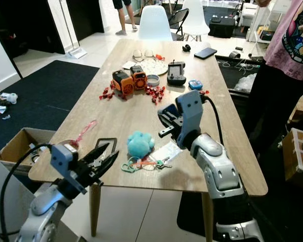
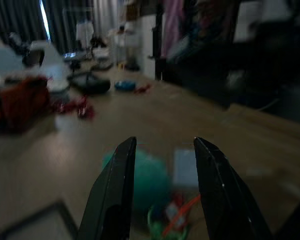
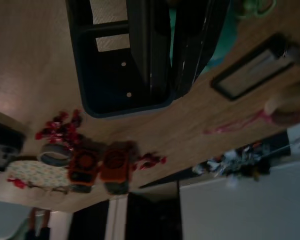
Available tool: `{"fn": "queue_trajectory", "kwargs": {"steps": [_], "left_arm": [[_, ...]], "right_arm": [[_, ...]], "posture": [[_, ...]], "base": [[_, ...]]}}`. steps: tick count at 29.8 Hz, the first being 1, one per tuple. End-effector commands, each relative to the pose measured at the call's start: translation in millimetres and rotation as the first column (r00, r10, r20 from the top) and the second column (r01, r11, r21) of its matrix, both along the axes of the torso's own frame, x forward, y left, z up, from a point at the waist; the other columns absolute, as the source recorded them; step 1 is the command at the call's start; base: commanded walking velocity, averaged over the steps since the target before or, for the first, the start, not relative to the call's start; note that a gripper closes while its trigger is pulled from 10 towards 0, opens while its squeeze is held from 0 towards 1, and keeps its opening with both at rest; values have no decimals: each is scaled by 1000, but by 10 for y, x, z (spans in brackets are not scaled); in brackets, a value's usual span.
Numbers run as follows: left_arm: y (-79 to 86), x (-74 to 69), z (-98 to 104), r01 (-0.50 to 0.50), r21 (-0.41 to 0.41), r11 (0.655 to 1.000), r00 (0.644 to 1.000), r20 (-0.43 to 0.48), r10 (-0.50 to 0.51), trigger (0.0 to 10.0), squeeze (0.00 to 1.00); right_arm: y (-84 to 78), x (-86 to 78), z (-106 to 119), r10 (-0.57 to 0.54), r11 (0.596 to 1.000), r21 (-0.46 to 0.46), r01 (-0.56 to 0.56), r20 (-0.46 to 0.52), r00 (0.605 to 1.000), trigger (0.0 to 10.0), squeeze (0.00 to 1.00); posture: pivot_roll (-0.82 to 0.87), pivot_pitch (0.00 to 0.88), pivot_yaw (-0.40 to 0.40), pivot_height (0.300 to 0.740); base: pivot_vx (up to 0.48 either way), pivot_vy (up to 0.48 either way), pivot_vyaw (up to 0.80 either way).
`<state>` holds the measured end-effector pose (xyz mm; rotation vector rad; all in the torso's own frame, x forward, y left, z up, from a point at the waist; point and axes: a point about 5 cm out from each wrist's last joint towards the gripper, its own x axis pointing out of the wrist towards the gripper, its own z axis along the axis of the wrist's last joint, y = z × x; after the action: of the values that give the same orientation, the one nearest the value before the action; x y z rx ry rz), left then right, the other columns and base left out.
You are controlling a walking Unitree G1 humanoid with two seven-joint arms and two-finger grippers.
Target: Hang keys on a hook
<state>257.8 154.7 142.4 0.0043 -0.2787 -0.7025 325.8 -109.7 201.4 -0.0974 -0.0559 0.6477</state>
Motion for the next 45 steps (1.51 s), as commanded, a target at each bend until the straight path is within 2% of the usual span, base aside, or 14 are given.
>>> {"fn": "queue_trajectory", "kwargs": {"steps": [1,5,9,10,11,13,14,15,24,26,32,36,39,45], "left_arm": [[-29,-7,12,12,15,1000,1000,6,-12,10000,0],[-21,26,15,-1,21,1000,1000,6,0,10000,0],[-22,12,-39,-4,34,999,1000,-13,4,10000,0],[-26,0,-53,-1,37,999,1000,-20,2,10000,0],[-26,0,-53,-1,37,999,1000,-20,2,10000,0],[-37,-22,-80,9,44,999,999,-35,-8,10000,0],[-42,-29,-88,14,46,999,999,-40,-13,10000,0],[-54,-46,-98,29,47,998,999,-47,-27,10000,0],[-129,-119,-116,80,38,996,996,-50,-78,10000,0],[-170,-97,-157,29,58,998,999,-37,-26,10000,0],[-163,-48,-202,-44,109,993,999,-21,47,10000,0],[-150,-22,-242,-76,141,987,996,-32,81,10000,0],[-111,2,-263,-106,150,983,993,-43,114,10000,0],[-64,12,-262,-134,165,977,990,-29,141,10000,0]], "right_arm": [[5,11,-32,-1,1000,-12,1,2,1000,0,0],[58,27,-25,17,998,58,-16,-13,1000,0,0],[41,59,-144,-29,998,55,32,-44,999,0,0],[11,84,-193,-76,996,41,79,-50,996,2039,0],[11,84,-193,-76,996,41,79,-50,996,2039,0],[-74,134,-315,-175,985,-13,174,-69,982,6941,0],[-102,146,-357,-201,979,-34,199,-77,976,6941,0],[-135,153,-407,-228,973,-54,224,-90,970,10000,0],[-277,170,-538,-323,945,-91,313,-116,939,10000,0],[-350,192,-558,-385,923,-55,381,-103,917,10000,0],[-355,219,-558,-405,912,15,409,-107,908,10000,0],[-257,206,-570,-345,933,65,355,-126,930,10000,0],[156,99,-602,-68,993,91,81,-139,988,10000,0],[464,-43,-742,159,987,17,-159,-179,971,10000,0]], "posture": [[35,48,-5,740],[36,44,-4,740],[37,42,-3,740],[37,42,-3,740],[37,42,-3,740],[38,45,-4,740],[38,45,-4,740],[39,46,-5,740],[40,52,-3,740],[40,54,-1,740],[39,57,-1,740],[36,61,2,740],[37,67,1,740],[47,69,-7,740]], "base": [[0,0,0],[0,0,0],[0,0,0],[0,0,0],[0,0,0],[0,0,0],[0,0,0],[0,0,0],[0,0,0],[0,0,0],[0,0,0],[0,0,0],[0,0,0],[0,0,0]]}}
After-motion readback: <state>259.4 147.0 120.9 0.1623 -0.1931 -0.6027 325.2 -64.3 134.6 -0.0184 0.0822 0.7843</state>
